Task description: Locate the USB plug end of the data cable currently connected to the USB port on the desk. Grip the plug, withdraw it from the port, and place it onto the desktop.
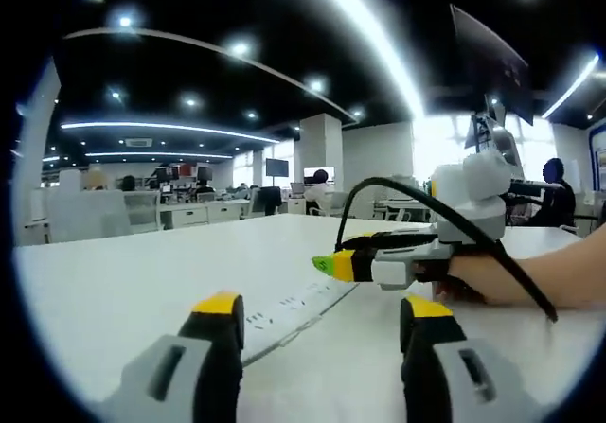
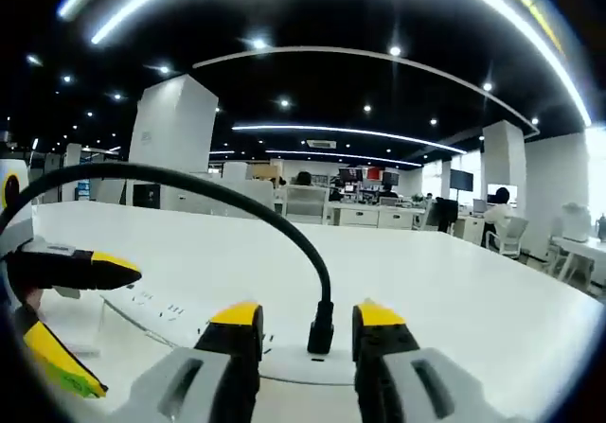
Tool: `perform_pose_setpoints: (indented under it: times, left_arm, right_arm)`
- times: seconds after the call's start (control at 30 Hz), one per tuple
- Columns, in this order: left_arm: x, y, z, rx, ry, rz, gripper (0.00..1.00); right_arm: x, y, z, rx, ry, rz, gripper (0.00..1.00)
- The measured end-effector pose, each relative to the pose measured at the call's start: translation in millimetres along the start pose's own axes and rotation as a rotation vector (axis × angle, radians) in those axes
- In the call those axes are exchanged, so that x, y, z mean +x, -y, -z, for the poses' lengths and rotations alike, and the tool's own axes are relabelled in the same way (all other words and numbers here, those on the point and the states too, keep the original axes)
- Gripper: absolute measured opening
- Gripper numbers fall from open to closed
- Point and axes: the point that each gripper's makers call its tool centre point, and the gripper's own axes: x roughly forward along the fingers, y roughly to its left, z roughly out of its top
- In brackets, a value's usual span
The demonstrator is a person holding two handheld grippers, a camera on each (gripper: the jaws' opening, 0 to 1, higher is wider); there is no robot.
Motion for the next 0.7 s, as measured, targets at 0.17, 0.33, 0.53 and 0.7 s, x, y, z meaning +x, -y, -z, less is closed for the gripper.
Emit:
perform_pose_setpoints:
  times: [0.17,0.33,0.53,0.7]
  left_arm:
    - [0.8,1.6,1.2,0.027,0.001,-0.001,0.71]
    - [3.1,5.7,0.5,0.046,0.004,0.012,0.7]
    - [2.7,10.8,-1.3,0.071,0.019,0.018,0.68]
    - [0.6,11.1,-0.9,0.072,0.02,0.012,0.68]
  right_arm:
    - [1.1,12.5,-2.8,0.018,0.01,0.045,0.39]
    - [3.6,12.3,-4.8,-0.004,0.018,0.039,0.36]
    - [3.5,7.8,-5.9,-0.011,0.019,0.02,0.32]
    - [1.8,10.5,-6.3,0.008,0.02,0.038,0.35]
